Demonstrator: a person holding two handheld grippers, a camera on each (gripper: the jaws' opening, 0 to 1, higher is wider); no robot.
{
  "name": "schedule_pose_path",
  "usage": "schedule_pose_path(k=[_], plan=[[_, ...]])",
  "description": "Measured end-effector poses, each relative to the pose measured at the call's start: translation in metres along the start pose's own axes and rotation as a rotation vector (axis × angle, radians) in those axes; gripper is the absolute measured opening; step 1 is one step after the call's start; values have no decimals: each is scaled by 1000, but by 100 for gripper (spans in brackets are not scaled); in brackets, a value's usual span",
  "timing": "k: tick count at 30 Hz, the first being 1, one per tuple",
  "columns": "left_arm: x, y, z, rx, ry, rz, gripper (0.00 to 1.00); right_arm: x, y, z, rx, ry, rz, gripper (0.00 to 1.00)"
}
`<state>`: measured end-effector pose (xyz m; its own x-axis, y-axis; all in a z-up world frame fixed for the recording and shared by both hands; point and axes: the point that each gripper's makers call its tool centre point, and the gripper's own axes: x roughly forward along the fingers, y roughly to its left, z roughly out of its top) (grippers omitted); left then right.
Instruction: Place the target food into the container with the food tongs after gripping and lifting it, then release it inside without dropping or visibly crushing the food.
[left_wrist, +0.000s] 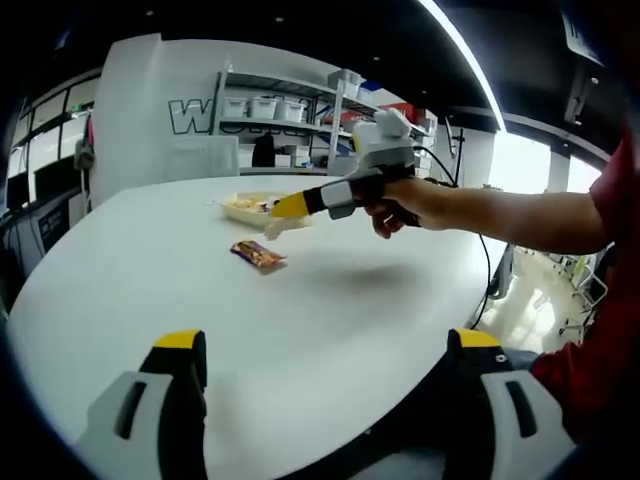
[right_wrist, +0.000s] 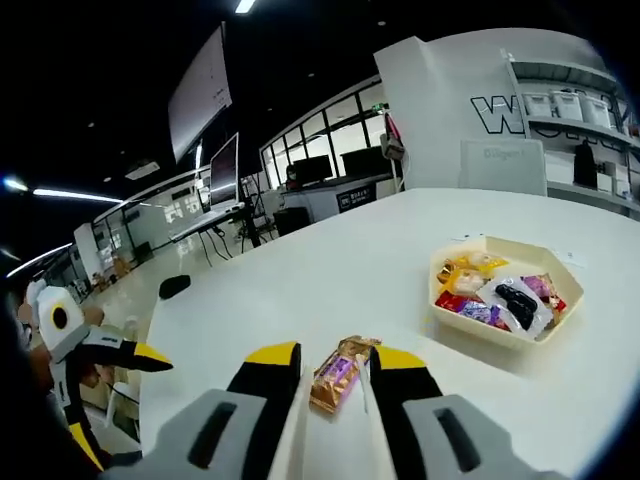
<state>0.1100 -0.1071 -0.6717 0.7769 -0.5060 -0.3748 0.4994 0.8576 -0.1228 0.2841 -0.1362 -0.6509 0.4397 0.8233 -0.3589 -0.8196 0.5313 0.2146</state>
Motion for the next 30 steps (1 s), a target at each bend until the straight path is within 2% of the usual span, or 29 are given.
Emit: schedule_pose_path(k=[11, 13, 16, 17, 21, 30], plan=[[-3, 2, -2, -6, 1, 5, 98, 11, 6, -9, -52, 32, -9, 23], [-3, 3, -3, -5, 1, 7, 98, 13, 8, -12, -82, 41, -18, 23], [-4, 3, -3, -5, 0, 8, 98, 16, 8, -19, -194, 87, -34, 23], [-4, 3, -2, -6, -1, 9, 98, 18, 12, -17, -194, 72, -24, 23], [-5, 5, -3, -9, -2, 14, 98, 15, 9, -18, -165, 89, -21, 22], [-5, 3, -4, -9, -4, 9, 98, 0, 6, -25, -189, 127, 1, 22]])
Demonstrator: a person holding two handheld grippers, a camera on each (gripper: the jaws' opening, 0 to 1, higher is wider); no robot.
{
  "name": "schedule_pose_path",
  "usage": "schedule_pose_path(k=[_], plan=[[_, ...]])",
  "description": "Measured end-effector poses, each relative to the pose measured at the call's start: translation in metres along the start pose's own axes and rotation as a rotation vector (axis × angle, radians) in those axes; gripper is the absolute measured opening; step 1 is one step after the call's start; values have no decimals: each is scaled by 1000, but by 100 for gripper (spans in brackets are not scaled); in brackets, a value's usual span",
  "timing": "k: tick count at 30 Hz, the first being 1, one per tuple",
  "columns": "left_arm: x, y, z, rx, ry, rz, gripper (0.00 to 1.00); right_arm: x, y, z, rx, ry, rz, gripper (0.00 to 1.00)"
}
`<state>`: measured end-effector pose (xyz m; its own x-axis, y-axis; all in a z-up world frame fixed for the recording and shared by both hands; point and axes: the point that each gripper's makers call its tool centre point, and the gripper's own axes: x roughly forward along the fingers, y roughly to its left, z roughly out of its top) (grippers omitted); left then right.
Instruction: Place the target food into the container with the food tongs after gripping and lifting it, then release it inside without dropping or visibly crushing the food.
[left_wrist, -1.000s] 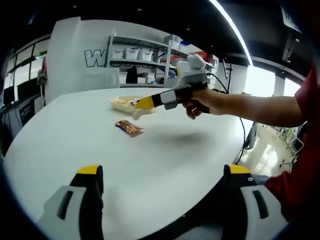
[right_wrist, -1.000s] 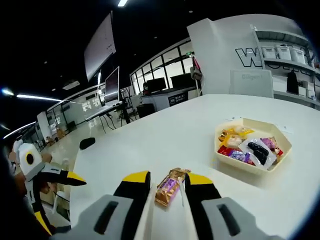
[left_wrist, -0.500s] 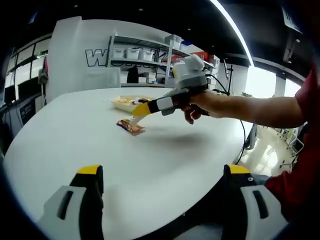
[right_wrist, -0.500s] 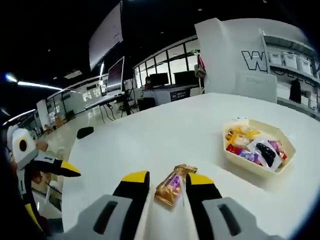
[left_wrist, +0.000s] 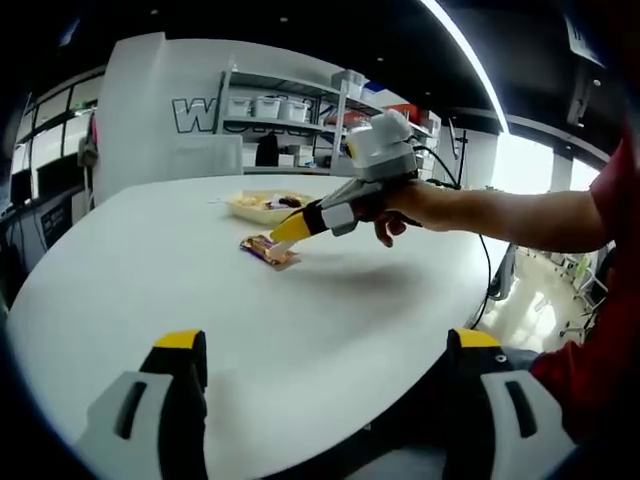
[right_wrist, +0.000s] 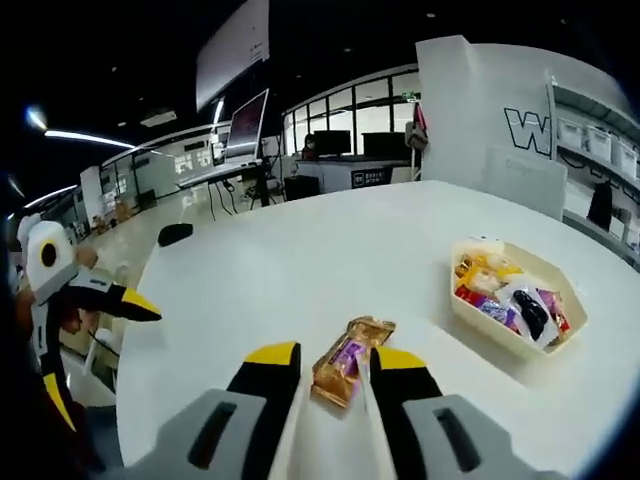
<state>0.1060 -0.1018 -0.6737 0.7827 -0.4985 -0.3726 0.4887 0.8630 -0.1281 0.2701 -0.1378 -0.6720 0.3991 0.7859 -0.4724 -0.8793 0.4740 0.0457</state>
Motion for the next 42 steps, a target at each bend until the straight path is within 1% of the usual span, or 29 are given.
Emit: schedule_pose_path(k=[3, 6, 10, 14, 16, 18, 21, 22, 23, 26, 28, 32, 37, 42], plan=[[1, -1, 0, -2, 0, -3, 98, -7, -3, -3, -10, 12, 1, 22], [2, -3, 0, -2, -1, -8, 98, -13, -11, -6, -18, 19, -11, 23], [4, -5, 0, 2, 2, -11, 98, -17, -20, -1, -16, 7, -44, 23], [4, -6, 1, 4, 1, -12, 98, -13, -18, 6, -23, -13, -61, 23], [4, -5, 1, 4, 2, -11, 98, -7, -14, 11, -20, -24, -69, 23], [3, -4, 0, 5, 4, -7, 98, -2, -11, 12, -14, -25, -70, 24], [2, -3, 0, 5, 7, -4, 98, 5, -13, 11, -25, -14, -109, 24], [1, -2, 0, 8, 7, -3, 98, 5, -18, 10, -37, -4, -144, 24], [1, -2, 0, 9, 9, -3, 98, 6, -17, 10, -47, -7, -143, 24], [0, -2, -1, 11, 12, -2, 98, 6, -21, 8, -32, -6, -153, 24], [0, -1, -2, 8, 12, -1, 98, 6, -26, 5, -2, 7, -156, 24], [1, -2, -1, 9, 11, -3, 98, 6, -28, 4, 33, 2, -152, 25], [2, -2, -1, 10, 9, -5, 98, 8, -27, -1, 74, 14, -141, 24], [2, 0, -2, 5, 10, 0, 98, 10, -26, -6, 69, 16, -139, 23]])
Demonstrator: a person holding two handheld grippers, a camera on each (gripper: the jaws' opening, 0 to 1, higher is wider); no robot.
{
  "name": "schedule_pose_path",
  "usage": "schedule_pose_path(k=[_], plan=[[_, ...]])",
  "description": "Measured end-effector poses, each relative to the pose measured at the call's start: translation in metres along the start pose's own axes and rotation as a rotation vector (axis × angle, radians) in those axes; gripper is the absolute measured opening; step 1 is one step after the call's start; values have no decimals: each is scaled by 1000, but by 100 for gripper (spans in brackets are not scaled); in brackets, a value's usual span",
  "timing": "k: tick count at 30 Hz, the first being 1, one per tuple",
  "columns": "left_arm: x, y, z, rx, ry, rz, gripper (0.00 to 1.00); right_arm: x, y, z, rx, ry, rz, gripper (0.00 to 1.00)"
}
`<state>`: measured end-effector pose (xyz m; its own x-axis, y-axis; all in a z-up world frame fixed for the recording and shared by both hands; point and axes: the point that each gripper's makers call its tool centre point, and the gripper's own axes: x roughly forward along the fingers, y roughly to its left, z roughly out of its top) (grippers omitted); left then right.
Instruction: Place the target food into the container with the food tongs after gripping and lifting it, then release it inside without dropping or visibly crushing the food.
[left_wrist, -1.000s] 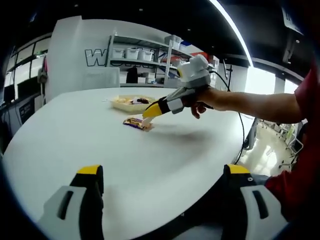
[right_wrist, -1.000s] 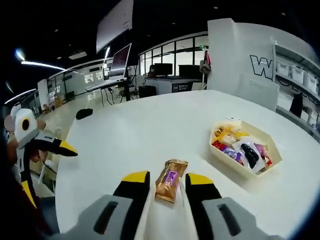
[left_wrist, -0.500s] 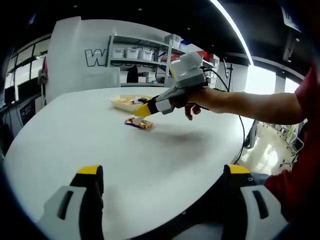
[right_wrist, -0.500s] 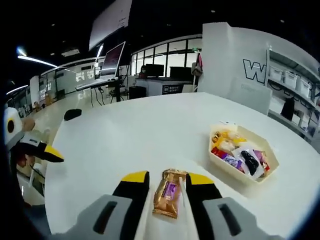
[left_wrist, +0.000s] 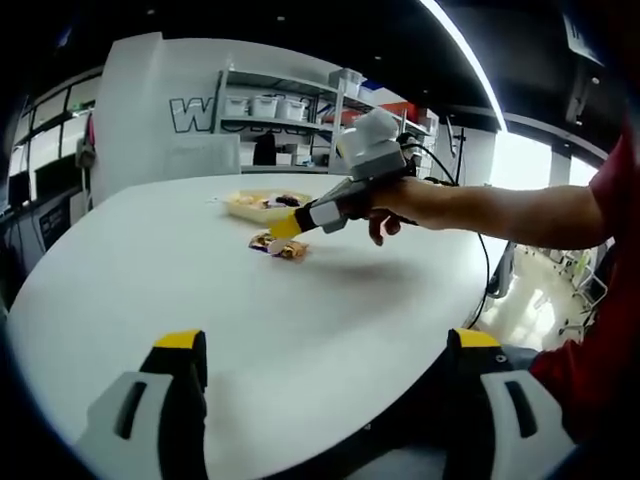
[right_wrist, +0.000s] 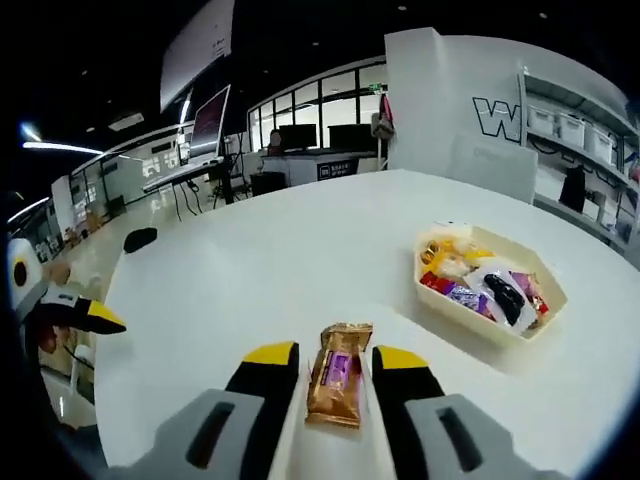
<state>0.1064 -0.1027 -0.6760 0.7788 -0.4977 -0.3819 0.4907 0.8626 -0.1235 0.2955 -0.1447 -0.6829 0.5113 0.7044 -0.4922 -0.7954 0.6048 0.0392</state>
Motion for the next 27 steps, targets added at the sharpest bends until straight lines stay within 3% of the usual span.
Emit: schedule_pose_path(k=[7, 11, 14, 27], plan=[[2, 0, 2, -1, -2, 1, 98, -1, -1, 0, 59, 5, -3, 18], [5, -2, 2, 2, -1, -3, 98, -3, 2, 1, 214, -5, 25, 17], [6, -5, 3, 9, 2, -8, 98, -4, 4, 4, 174, -20, 19, 17], [4, -3, 3, 4, -4, -4, 98, -16, 7, 16, 198, -55, 45, 18]])
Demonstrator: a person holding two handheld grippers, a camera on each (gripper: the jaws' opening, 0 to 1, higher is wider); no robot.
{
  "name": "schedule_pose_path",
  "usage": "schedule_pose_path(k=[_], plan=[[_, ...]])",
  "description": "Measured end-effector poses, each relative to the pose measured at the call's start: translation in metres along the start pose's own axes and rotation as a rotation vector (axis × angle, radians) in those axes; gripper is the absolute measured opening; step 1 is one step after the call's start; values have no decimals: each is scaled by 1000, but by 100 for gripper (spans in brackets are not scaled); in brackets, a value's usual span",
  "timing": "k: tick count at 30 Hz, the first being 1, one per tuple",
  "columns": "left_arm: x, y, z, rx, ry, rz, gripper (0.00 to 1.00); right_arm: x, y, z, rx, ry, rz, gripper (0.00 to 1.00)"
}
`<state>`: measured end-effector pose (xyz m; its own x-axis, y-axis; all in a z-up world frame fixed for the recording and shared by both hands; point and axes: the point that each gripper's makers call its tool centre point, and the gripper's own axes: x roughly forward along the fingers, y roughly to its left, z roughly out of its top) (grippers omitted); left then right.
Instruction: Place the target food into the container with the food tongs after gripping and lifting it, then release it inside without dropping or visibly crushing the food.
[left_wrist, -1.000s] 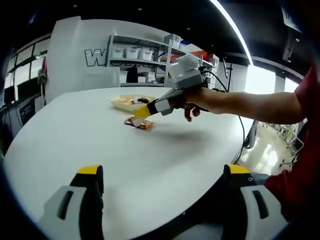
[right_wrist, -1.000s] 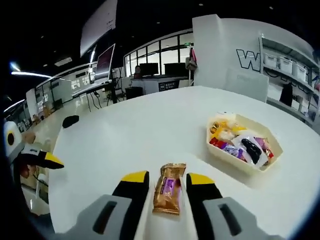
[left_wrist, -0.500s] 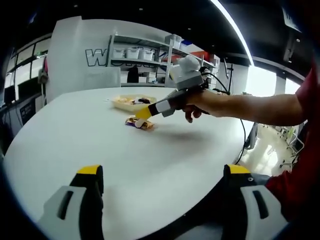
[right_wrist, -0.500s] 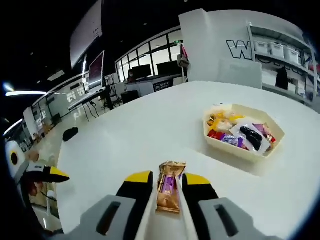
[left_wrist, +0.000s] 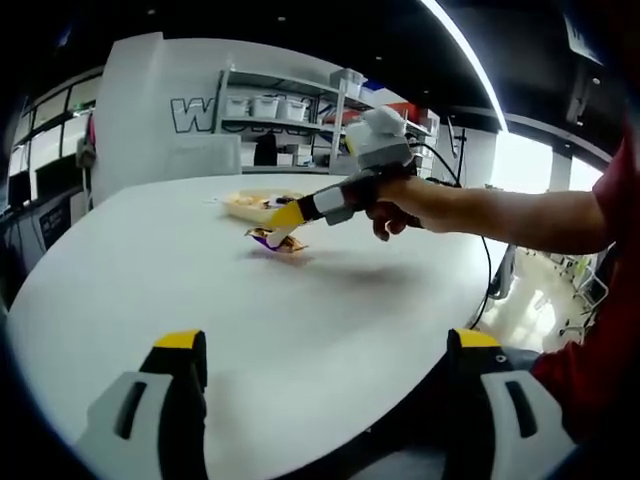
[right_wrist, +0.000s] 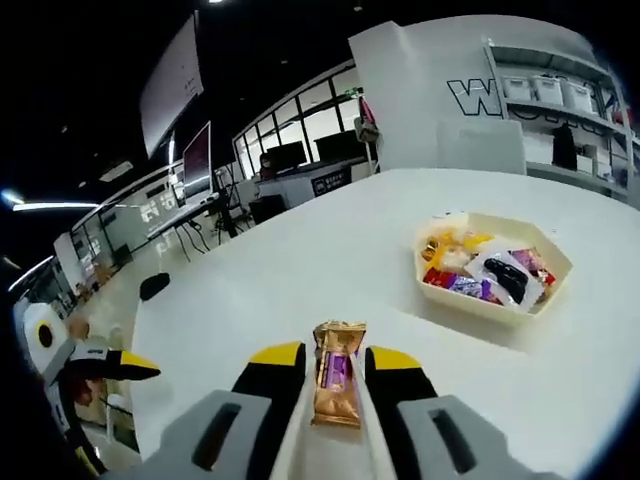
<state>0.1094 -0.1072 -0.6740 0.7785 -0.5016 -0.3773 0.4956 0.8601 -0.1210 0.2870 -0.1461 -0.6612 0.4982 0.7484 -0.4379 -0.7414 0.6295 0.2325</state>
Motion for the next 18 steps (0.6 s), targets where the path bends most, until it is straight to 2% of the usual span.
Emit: schedule_pose_path(k=[11, 18], plan=[[0, 0, 0, 0, -2, -1, 98, -26, -14, 23, -10, -52, -28, 18], [2, -1, 2, 4, -4, -8, 98, -44, -28, 46, -22, -86, -62, 18]])
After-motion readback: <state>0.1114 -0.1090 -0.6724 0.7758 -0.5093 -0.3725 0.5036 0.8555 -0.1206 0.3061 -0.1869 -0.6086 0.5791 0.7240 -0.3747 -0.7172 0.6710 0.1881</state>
